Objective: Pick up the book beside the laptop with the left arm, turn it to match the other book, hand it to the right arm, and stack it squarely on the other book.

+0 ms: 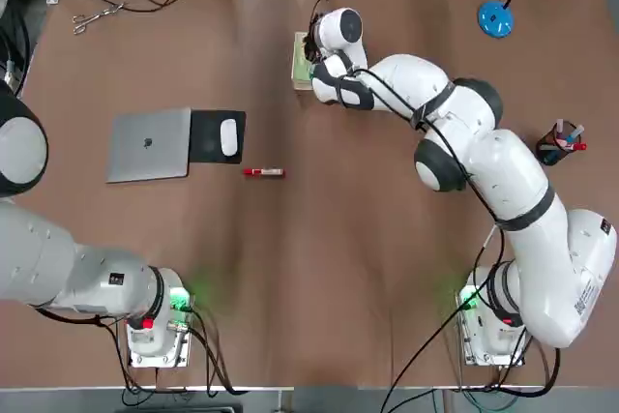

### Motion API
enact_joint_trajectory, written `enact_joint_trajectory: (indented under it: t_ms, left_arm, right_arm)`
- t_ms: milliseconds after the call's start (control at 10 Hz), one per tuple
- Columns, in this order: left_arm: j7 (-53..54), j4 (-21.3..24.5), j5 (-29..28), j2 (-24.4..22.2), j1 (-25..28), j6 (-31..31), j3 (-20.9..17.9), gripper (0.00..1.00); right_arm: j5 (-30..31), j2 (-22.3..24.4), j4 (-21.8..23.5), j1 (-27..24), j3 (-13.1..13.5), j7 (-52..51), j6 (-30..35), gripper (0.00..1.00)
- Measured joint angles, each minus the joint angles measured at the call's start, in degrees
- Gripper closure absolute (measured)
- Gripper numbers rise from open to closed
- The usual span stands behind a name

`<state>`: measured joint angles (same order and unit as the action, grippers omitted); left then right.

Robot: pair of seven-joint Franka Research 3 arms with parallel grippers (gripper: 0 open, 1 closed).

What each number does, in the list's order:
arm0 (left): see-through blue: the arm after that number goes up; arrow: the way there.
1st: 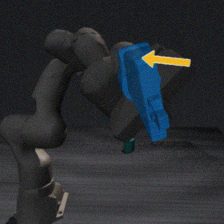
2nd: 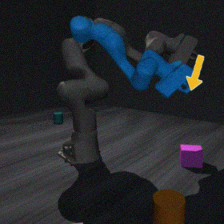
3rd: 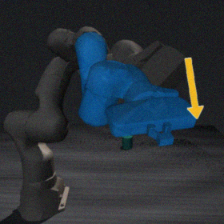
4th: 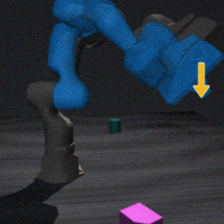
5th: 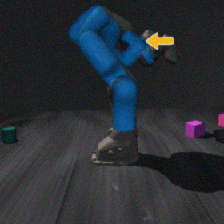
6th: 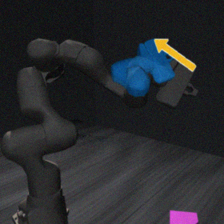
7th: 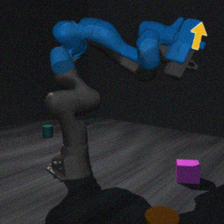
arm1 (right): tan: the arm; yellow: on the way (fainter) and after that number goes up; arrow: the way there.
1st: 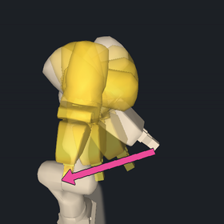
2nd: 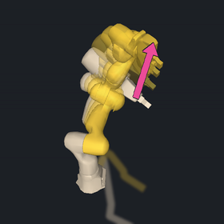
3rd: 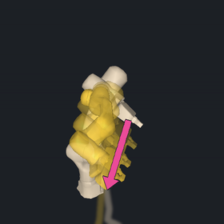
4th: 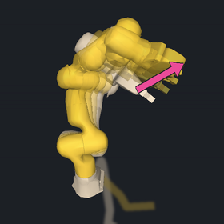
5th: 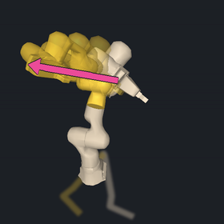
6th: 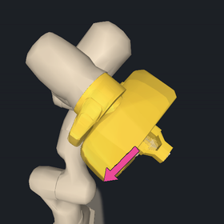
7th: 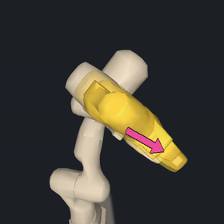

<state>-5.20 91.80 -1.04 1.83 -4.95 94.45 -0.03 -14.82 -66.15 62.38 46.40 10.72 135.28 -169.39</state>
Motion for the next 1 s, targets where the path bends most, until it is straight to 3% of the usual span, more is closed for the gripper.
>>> enact_joint_trajectory:
  t_ms: [1000]
  left_arm:
    - [0.00, 0.00, 0.00, 0.68, 0.00, 0.00, 0.00, 0.00]
  right_arm:
    - [0.00, -1.48, -3.50, -0.67, -1.16, 0.26, -0.61, 0.96]
